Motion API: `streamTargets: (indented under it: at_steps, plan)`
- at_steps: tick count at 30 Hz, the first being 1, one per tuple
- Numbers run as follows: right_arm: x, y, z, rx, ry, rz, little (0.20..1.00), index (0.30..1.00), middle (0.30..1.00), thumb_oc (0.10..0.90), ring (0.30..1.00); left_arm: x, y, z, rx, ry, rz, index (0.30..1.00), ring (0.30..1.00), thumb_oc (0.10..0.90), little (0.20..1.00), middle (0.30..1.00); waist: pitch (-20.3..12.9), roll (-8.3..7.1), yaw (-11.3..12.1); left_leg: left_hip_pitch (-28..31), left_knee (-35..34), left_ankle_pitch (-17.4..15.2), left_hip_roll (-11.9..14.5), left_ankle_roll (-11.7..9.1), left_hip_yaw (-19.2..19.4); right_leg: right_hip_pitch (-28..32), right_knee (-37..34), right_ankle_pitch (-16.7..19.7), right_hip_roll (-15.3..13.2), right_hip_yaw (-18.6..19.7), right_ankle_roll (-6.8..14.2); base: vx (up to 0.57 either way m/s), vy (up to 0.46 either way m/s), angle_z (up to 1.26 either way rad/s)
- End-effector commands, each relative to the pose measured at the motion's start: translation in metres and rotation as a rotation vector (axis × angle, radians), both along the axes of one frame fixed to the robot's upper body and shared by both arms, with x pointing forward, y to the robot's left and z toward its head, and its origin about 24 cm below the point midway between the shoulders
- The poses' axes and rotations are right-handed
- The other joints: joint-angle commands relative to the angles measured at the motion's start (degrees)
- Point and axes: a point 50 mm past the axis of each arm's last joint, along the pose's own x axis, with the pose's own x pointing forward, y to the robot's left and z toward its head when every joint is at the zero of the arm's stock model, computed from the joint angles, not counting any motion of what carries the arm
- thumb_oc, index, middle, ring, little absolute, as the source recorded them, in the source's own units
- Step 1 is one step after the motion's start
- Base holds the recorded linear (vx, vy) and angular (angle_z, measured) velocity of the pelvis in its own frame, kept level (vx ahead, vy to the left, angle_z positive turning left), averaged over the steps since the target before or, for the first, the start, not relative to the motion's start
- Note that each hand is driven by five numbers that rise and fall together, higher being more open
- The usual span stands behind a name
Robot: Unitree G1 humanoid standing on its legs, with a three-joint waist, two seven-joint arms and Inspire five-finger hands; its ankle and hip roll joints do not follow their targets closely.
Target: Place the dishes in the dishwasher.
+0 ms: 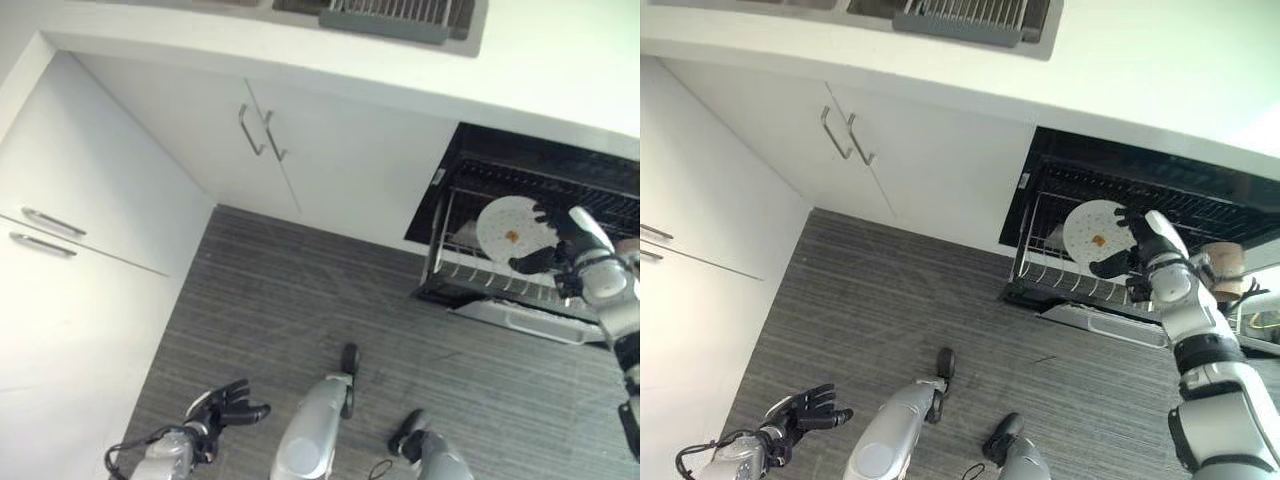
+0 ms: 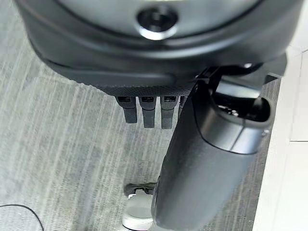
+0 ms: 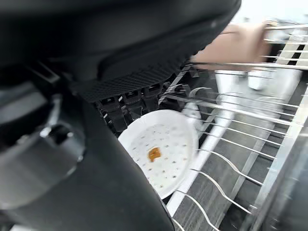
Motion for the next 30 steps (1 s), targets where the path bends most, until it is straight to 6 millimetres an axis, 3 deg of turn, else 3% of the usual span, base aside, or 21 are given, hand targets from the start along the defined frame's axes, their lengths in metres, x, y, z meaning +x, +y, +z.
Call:
streamTargets:
  at_steps: [1, 4, 8, 13, 16, 20, 25, 26, 27, 28, 29, 30]
  plan:
    - [-0.004, 0.004, 0.024, 0.281, -0.231, -0.019, 0.900, 0.900, 0.900, 0.800, 0.900, -0.034, 0.022, -0.002, 0.079, 0.082, 0.038, 0.900, 0.900, 0.800, 0.900, 0.900, -2.78, -0.97, -1.60, -2.11, 1.91, -4.78, 6.21, -8.14, 0.24, 9.09, -3.99, 0.66, -1.31, 4.39, 5.90, 0.07, 0.047, -0.15]
    - [-0.020, 0.020, 0.000, 0.566, -0.326, -0.056, 0.900, 0.900, 0.900, 0.800, 0.900, -0.048, 0.017, -0.011, 0.065, 0.111, 0.085, 0.900, 0.900, 0.800, 0.900, 0.900, -3.86, -1.69, -4.25, -0.25, 1.91, -5.45, 7.09, -7.86, 1.05, 9.17, -3.99, 0.10, -0.53, 6.10, 5.69, 0.06, 0.052, -0.22]
    - [-0.043, 0.039, -0.021, 0.798, -0.414, -0.078, 0.900, 0.900, 0.900, 0.800, 0.900, -0.067, 0.007, -0.023, 0.045, 0.151, 0.134, 0.900, 0.900, 0.800, 0.900, 0.900, -5.40, -2.30, -7.59, 1.93, 1.91, -6.17, 8.13, -7.54, 2.21, 8.92, -3.99, -0.66, 0.49, 8.32, 5.65, 0.04, 0.044, -0.39]
    - [-0.070, 0.059, -0.015, 0.951, -0.656, -0.061, 0.900, 0.900, 0.900, 0.800, 0.900, -0.084, -0.010, -0.038, 0.018, 0.190, 0.175, 0.900, 0.900, 0.800, 0.900, 0.900, -7.12, -2.53, -11.90, 4.12, 1.91, -6.53, 9.59, -7.51, 3.86, 8.93, -3.99, -1.33, 1.82, 11.11, 5.63, 0.04, 0.039, -0.36]
    - [-0.085, 0.062, -0.025, 1.054, -0.733, -0.115, 0.900, 0.900, 0.900, 0.800, 0.900, -0.092, -0.019, -0.044, 0.008, 0.205, 0.183, 0.900, 0.900, 0.800, 0.900, 0.900, -7.96, -2.35, -13.83, 5.09, 1.91, -6.53, 10.39, -7.69, 4.77, 9.03, -3.99, -1.66, 2.27, 12.24, 5.28, 0.03, 0.034, -0.23]
    - [-0.096, 0.068, -0.042, 1.157, -0.726, -0.166, 0.900, 0.900, 0.900, 0.800, 0.900, -0.098, -0.028, -0.049, 0.000, 0.211, 0.189, 0.900, 0.900, 0.800, 0.900, 0.900, -8.43, -2.09, -15.19, 6.12, 1.91, -6.46, 10.97, -7.91, 5.55, 9.42, -3.99, -2.15, 2.49, 12.88, 4.78, 0.02, 0.029, -0.11]
    - [-0.107, 0.084, -0.091, 1.313, -0.555, -0.360, 0.900, 0.900, 0.900, 0.800, 0.900, -0.106, -0.036, -0.054, -0.006, 0.233, 0.196, 0.900, 0.900, 0.800, 0.900, 0.900, -8.92, -1.66, -16.16, 7.76, 1.91, -6.19, 11.52, -8.25, 6.00, 10.58, -3.99, -2.58, 2.68, 13.00, 4.06, 0.04, 0.006, -0.12]
    - [-0.109, 0.087, -0.101, 1.344, -0.517, -0.407, 0.705, 0.705, 0.705, 0.670, 0.705, -0.107, -0.036, -0.054, -0.007, 0.237, 0.196, 0.900, 0.900, 0.800, 0.900, 0.900, -9.02, -1.56, -16.13, 7.91, 1.91, -6.08, 11.58, -8.31, 6.03, 10.87, -3.99, -2.71, 2.68, 12.89, 3.94, 0.04, -0.009, -0.03]
    - [-0.111, 0.090, -0.111, 1.371, -0.473, -0.450, 0.467, 0.467, 0.467, 0.511, 0.467, -0.107, -0.037, -0.054, -0.008, 0.241, 0.196, 0.900, 0.900, 0.800, 0.900, 0.900, -9.12, -1.47, -16.06, 8.04, 1.91, -6.01, 11.64, -8.37, 6.01, 11.11, -3.99, -2.81, 2.69, 12.74, 3.83, 0.04, -0.011, 0.03]
    - [-0.113, 0.094, -0.124, 1.452, -0.421, -0.510, 0.300, 0.300, 0.300, 0.400, 0.300, -0.108, -0.037, -0.055, -0.008, 0.246, 0.196, 0.900, 0.900, 0.800, 0.900, 0.900, -9.15, -1.34, -15.92, 8.24, 1.91, -5.90, 11.74, -8.46, 6.00, 11.44, -3.99, -2.90, 2.68, 12.43, 3.70, 0.07, -0.019, 0.05]
    - [-0.117, 0.100, -0.145, 1.608, -0.368, -0.634, 0.300, 0.300, 0.300, 0.400, 0.300, -0.107, -0.038, -0.056, -0.008, 0.262, 0.190, 0.900, 0.900, 0.800, 0.900, 0.900, -9.37, -0.99, -15.37, 8.61, 1.91, -5.79, 11.78, -8.61, 5.78, 12.13, -3.99, -3.14, 2.63, 11.74, 3.47, 0.06, -0.018, 0.10]
    - [-0.117, 0.101, -0.148, 1.638, -0.361, -0.658, 0.300, 0.300, 0.300, 0.400, 0.300, -0.107, -0.038, -0.056, -0.007, 0.265, 0.187, 0.900, 0.900, 0.800, 0.900, 0.900, -9.41, -0.95, -15.28, 8.65, 1.91, -5.77, 11.78, -8.63, 5.75, 12.24, -3.99, -3.16, 2.61, 11.60, 3.45, 0.06, -0.020, 0.11]
